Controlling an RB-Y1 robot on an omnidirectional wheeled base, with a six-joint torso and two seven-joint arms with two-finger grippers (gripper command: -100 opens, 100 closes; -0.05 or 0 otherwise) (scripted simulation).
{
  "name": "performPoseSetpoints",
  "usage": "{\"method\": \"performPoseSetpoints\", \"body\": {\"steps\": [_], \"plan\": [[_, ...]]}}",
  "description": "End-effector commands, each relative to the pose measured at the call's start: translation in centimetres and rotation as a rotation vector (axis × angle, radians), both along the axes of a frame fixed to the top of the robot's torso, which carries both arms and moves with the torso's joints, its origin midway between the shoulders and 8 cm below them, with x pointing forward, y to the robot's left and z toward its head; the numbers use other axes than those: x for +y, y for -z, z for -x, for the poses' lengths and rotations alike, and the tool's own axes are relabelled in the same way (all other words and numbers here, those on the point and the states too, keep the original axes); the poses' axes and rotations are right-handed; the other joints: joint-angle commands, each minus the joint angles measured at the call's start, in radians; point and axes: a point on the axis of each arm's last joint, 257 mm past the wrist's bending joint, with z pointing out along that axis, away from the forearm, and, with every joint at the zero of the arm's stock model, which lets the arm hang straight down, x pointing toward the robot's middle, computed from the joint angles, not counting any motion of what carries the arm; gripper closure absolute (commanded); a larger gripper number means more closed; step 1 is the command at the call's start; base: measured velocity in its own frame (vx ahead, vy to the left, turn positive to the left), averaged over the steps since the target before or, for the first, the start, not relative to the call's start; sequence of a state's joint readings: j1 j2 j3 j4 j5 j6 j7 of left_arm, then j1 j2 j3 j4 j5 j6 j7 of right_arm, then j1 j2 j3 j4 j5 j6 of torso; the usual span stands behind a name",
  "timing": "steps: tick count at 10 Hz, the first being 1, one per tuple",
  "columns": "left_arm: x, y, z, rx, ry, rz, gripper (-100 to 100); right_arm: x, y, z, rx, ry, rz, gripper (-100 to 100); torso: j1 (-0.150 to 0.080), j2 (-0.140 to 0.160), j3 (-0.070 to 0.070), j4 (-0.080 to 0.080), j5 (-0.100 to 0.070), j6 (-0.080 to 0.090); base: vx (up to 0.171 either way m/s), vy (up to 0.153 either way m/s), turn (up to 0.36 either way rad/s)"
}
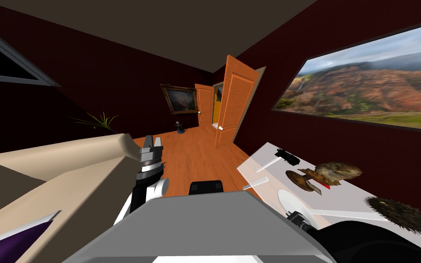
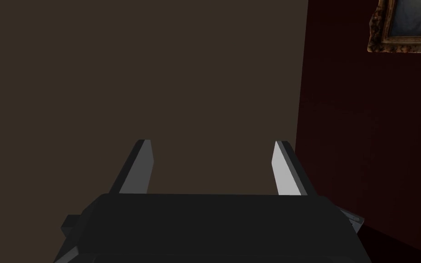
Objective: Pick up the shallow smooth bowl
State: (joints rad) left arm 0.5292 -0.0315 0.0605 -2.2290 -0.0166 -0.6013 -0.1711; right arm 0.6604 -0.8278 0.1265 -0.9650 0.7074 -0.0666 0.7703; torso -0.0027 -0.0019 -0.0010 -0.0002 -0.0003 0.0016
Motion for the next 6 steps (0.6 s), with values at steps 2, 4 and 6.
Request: {"method": "performPoseSetpoints", "body": {"steps": [2,4,6], "plan": [[0.0,0.0,0.0,0.000,0.000,0.000,0,-0.6,-0.4,0.2,0.001,0.009,0.000,100,0.000,0.000,0.000,0.000,0.000,0.000,-0.015,0.012,0.045],[0.0,0.0,0.0,0.000,0.000,0.000,0,-1.1,-0.8,0.3,0.002,0.018,-0.001,100,0.004,0.003,0.001,0.000,0.001,0.000,-0.051,0.056,0.068],[0.0,0.0,0.0,0.000,0.000,0.000,0,-1.6,-1.1,0.5,0.002,0.027,-0.002,100,0.005,0.003,0.001,0.000,0.002,0.000,-0.034,0.043,0.041]]}}
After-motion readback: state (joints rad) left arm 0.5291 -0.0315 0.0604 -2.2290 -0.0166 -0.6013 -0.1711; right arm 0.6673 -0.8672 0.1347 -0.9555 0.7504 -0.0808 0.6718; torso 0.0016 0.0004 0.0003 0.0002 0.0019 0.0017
